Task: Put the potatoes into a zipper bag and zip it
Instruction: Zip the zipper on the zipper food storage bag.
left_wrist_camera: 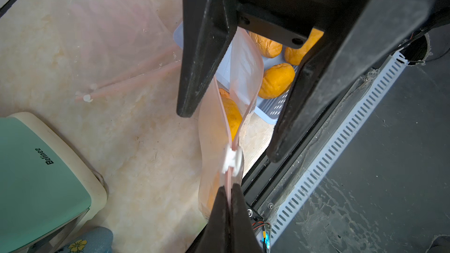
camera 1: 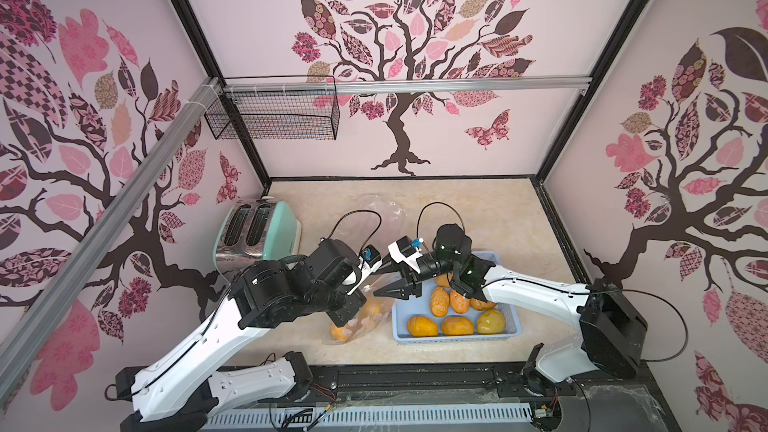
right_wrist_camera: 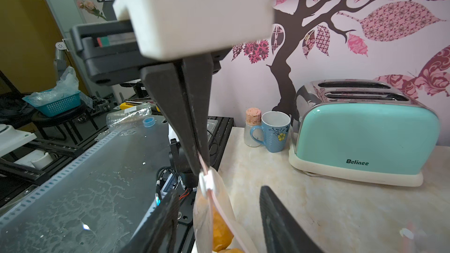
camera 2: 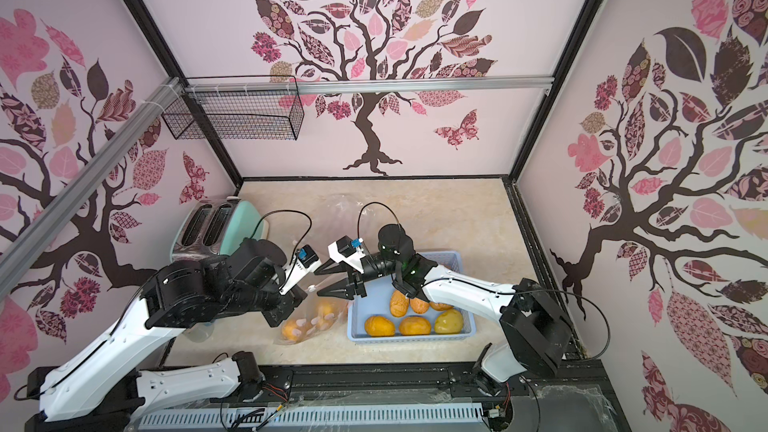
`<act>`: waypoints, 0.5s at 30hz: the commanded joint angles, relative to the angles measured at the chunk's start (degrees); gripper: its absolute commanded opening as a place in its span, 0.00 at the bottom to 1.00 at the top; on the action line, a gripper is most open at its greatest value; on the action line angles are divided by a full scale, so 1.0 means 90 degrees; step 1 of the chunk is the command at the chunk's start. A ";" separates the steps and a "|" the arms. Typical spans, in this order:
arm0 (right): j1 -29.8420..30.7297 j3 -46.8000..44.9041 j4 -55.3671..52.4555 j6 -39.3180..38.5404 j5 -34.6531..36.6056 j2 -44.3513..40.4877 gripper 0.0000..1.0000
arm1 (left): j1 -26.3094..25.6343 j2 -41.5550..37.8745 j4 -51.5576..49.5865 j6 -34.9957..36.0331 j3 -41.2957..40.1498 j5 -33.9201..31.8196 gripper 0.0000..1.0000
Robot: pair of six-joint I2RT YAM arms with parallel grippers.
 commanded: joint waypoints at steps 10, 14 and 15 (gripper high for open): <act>0.0146 0.0314 0.0330 0.0173 -0.0468 0.0381 0.37 | 0.0002 0.0015 0.0279 0.0110 -0.0287 0.0050 0.00; 0.0204 0.0352 0.0290 0.0171 -0.0530 0.0429 0.28 | 0.0002 0.0019 0.0256 0.0143 -0.0310 -0.0022 0.00; 0.0202 0.0367 0.0247 0.0136 -0.0535 0.0435 0.27 | 0.0004 0.0029 0.0261 0.0145 -0.0305 -0.0028 0.00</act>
